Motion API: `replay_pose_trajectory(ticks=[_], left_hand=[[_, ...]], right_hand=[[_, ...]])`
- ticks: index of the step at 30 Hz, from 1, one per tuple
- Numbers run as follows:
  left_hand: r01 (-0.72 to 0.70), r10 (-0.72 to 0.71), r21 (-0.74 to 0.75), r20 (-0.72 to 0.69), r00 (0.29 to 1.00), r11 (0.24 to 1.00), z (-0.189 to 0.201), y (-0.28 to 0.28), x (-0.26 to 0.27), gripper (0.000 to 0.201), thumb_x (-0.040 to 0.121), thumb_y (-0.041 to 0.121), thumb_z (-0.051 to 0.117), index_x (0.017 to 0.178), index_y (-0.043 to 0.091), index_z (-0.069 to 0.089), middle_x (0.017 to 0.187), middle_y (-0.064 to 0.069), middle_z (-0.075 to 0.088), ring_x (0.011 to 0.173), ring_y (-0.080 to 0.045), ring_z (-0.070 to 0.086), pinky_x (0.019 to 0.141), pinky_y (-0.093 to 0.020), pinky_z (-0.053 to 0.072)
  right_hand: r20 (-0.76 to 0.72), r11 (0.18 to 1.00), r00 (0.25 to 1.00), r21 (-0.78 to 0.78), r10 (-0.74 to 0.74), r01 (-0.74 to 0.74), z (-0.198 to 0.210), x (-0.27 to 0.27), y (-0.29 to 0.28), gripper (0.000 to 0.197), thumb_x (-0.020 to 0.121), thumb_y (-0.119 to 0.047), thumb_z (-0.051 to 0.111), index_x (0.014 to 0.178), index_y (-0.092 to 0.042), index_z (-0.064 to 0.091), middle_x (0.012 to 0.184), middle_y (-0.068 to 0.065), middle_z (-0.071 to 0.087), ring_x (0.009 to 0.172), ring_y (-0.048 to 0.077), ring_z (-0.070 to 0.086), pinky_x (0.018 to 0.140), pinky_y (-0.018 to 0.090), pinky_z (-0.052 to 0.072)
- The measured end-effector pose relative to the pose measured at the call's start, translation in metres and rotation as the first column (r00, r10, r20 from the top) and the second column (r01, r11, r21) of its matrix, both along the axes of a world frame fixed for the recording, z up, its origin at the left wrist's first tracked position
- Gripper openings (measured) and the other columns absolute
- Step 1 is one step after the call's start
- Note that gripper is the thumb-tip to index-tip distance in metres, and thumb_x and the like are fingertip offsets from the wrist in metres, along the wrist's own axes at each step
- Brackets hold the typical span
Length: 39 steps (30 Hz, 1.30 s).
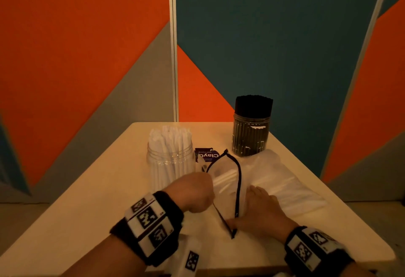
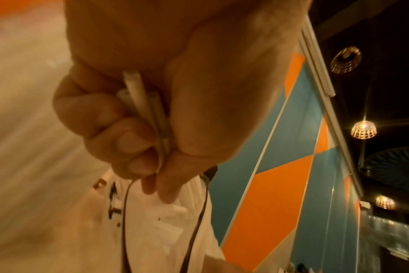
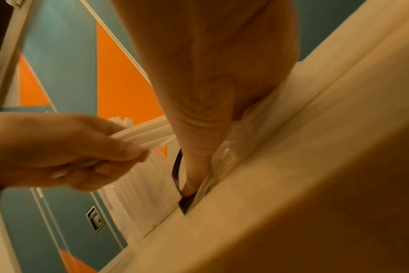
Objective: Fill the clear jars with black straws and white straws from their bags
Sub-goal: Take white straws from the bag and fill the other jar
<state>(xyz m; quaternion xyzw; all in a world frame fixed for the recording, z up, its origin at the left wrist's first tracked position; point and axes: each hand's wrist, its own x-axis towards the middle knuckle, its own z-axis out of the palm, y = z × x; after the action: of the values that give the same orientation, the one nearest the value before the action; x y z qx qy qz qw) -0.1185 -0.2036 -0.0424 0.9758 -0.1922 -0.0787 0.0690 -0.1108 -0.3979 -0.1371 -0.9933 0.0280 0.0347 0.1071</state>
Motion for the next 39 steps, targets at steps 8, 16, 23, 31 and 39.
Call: replay_pose_trajectory(ticks=[8, 16, 23, 31, 39], left_hand=[[-0.04, 0.039, -0.083, -0.016, 0.999, 0.996, 0.028, 0.069, -0.036, 0.03, 0.099, 0.041, 0.049, 0.115, 0.017, 0.055, 0.101, 0.001, 0.057, 0.082, -0.016, 0.052, 0.071, -0.029, 0.038], [-0.102, 0.074, -0.225, -0.133, 0.988, 0.969, -0.006, 0.052, -0.025, 0.03, 0.099, 0.039, 0.052, 0.119, 0.016, 0.056, 0.106, -0.002, 0.059, 0.092, -0.018, 0.056, 0.081, -0.03, 0.044], [-0.104, 0.057, -0.283, -0.172, 0.984, 0.954, -0.005, 0.053, -0.019, 0.026, 0.099, 0.04, 0.052, 0.115, 0.021, 0.055, 0.097, 0.002, 0.058, 0.081, -0.013, 0.056, 0.071, -0.026, 0.047], [-0.113, 0.025, -0.385, -0.224, 0.974, 0.916, -0.011, 0.055, -0.036, 0.004, 0.1, 0.038, 0.051, 0.103, 0.036, 0.05, 0.077, 0.012, 0.05, 0.05, 0.0, 0.049, 0.047, -0.011, 0.039], [-0.154, -0.009, -0.49, -0.315, 0.949, 0.858, -0.005, 0.073, -0.054, 0.023, 0.098, 0.035, 0.052, 0.12, 0.038, 0.047, 0.087, 0.001, 0.063, 0.055, -0.012, 0.06, 0.058, -0.026, 0.054]], right_hand=[[-0.018, 0.998, 0.999, 0.046, -0.038, 0.038, 0.012, -0.002, 0.004, 0.119, 0.044, -0.096, 0.058, 0.138, -0.026, 0.038, 0.146, -0.002, 0.043, 0.135, 0.022, 0.038, 0.111, 0.043, 0.032], [0.138, 0.921, 0.981, 0.382, -0.134, 0.072, 0.016, -0.012, 0.019, 0.113, 0.069, -0.066, 0.079, 0.156, -0.021, 0.024, 0.16, 0.0, 0.029, 0.146, 0.021, 0.03, 0.119, 0.047, 0.03], [0.049, 0.534, 0.976, 0.842, -0.21, 0.073, 0.05, -0.031, 0.04, 0.026, 0.098, -0.049, 0.056, 0.105, -0.025, 0.062, 0.093, 0.002, 0.071, 0.084, 0.018, 0.071, 0.071, 0.032, 0.062], [-0.339, -0.375, 0.935, 0.857, 0.108, 0.354, 0.073, -0.017, 0.086, 0.045, 0.085, -0.042, 0.072, 0.108, -0.005, 0.058, 0.11, 0.024, 0.067, 0.093, 0.037, 0.071, 0.073, 0.049, 0.062], [-0.308, -0.419, 0.911, 0.814, 0.275, 0.402, 0.092, -0.021, 0.11, 0.024, 0.096, -0.029, 0.067, 0.103, -0.007, 0.058, 0.103, 0.027, 0.073, 0.087, 0.036, 0.075, 0.063, 0.044, 0.063]])
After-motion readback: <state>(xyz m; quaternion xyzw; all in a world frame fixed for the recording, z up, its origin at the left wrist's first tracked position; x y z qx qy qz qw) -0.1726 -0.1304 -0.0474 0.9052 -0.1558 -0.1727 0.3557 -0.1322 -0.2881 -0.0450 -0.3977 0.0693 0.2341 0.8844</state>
